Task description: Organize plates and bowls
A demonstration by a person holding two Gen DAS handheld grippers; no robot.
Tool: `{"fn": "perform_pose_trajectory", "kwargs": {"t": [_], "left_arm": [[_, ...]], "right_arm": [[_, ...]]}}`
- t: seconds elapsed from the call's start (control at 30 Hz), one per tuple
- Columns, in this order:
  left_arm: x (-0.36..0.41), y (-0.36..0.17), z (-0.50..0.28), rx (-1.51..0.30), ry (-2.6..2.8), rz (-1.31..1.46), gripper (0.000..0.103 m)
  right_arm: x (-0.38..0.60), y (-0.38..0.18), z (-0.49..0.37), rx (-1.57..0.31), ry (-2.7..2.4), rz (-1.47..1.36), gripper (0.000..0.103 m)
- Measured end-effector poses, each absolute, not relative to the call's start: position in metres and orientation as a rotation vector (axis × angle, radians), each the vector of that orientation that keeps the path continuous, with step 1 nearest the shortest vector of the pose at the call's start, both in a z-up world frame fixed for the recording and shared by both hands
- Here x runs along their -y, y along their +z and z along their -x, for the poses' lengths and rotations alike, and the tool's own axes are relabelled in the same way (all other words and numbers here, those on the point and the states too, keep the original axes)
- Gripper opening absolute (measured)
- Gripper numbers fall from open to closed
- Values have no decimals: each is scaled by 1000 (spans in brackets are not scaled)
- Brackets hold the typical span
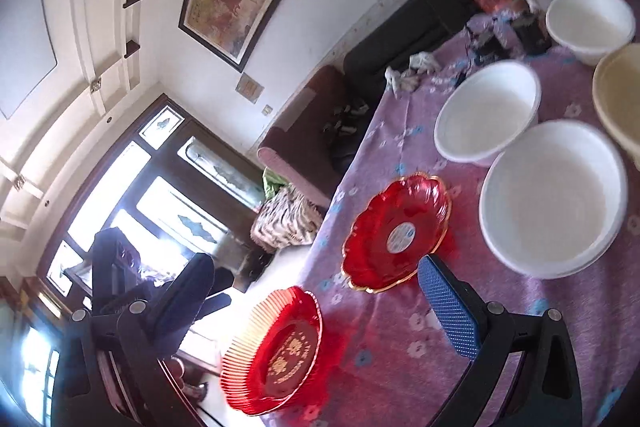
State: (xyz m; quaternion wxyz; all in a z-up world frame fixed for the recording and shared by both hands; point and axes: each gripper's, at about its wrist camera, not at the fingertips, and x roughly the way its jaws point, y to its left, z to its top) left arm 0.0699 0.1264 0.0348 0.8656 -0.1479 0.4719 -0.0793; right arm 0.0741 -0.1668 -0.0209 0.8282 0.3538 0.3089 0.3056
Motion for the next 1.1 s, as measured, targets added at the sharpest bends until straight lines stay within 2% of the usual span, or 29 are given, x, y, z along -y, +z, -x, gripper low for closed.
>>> {"fn": "perform_pose_trajectory", "kwargs": {"t": [0.23,0.67,0.93,0.97,1.03,1.07,1.1], "left_arm": [[-126,1,-150,-1241,-258,297,103],[-114,-35,-203,-1251,-224,168,103],[-104,-46,-218,-1269,-309,222,102],[-103,-48,-220,-1271,-314,232,101],[-100,-52,-221,-1275,-317,228,91],[-98,-54,-222,-1282,-318,219,79],[-97,-58,-222,-1291,-306,203,73]], "right_arm": [[152,-63,-116,-834,644,-971,103],[148,-85,-144,-876,535,-947,103],[152,-95,-159,-905,510,-1001,103],[152,-95,-160,-904,504,-1003,103],[153,-96,-162,-902,491,-1011,103],[153,-96,-164,-905,491,-1014,103],[152,-98,-165,-910,488,-1018,103]]}}
